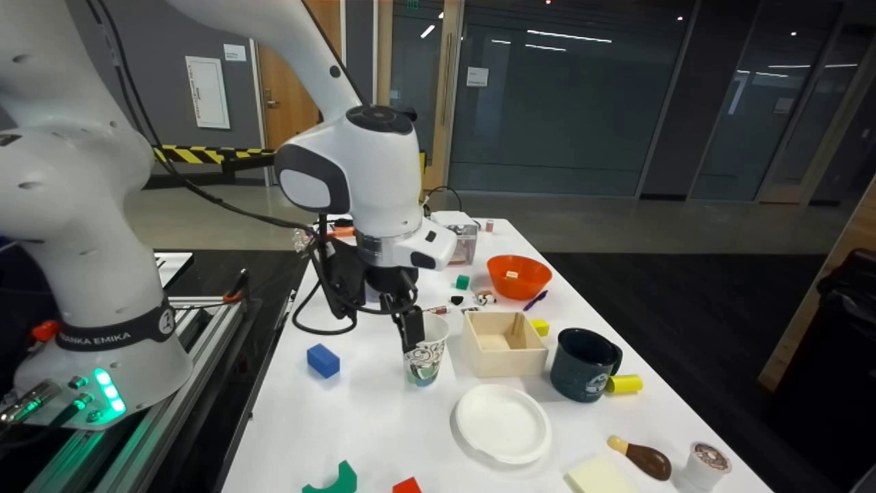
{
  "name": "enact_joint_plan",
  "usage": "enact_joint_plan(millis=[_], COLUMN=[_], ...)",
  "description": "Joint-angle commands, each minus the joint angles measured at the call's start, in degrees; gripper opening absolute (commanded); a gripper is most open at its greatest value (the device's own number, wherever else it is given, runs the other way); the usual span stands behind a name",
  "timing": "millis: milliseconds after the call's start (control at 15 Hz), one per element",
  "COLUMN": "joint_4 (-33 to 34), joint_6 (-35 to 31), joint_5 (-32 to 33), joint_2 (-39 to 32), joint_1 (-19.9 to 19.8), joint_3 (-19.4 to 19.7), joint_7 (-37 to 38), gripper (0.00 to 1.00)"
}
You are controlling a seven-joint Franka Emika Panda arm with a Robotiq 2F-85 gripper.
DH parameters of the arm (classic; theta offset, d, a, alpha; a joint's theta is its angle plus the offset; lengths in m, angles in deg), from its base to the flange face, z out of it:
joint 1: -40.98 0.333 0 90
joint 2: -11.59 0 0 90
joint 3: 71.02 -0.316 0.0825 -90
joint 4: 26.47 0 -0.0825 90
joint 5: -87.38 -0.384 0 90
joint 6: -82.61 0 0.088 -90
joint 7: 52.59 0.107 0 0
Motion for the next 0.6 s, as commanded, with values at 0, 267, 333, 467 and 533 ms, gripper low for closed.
enact_joint_plan(millis=[0, 267, 333, 467, 533], joint_4=[0.00, 0.02, 0.03, 0.05, 0.07], joint_6=[0.04, -2.13, -2.64, -3.47, -4.52], joint_5=[-6.48, -8.58, -8.85, -8.91, -9.04], joint_2=[-1.37, -3.17, -3.51, -4.12, -4.62], joint_1=[3.49, 5.27, 5.43, 5.60, 5.67], joint_3=[-0.49, -1.35, -1.50, -1.59, -1.56], joint_7=[-8.50, -12.18, -12.84, -13.76, -14.42], gripper=[1.00, 1.00, 1.00, 1.00, 1.00])
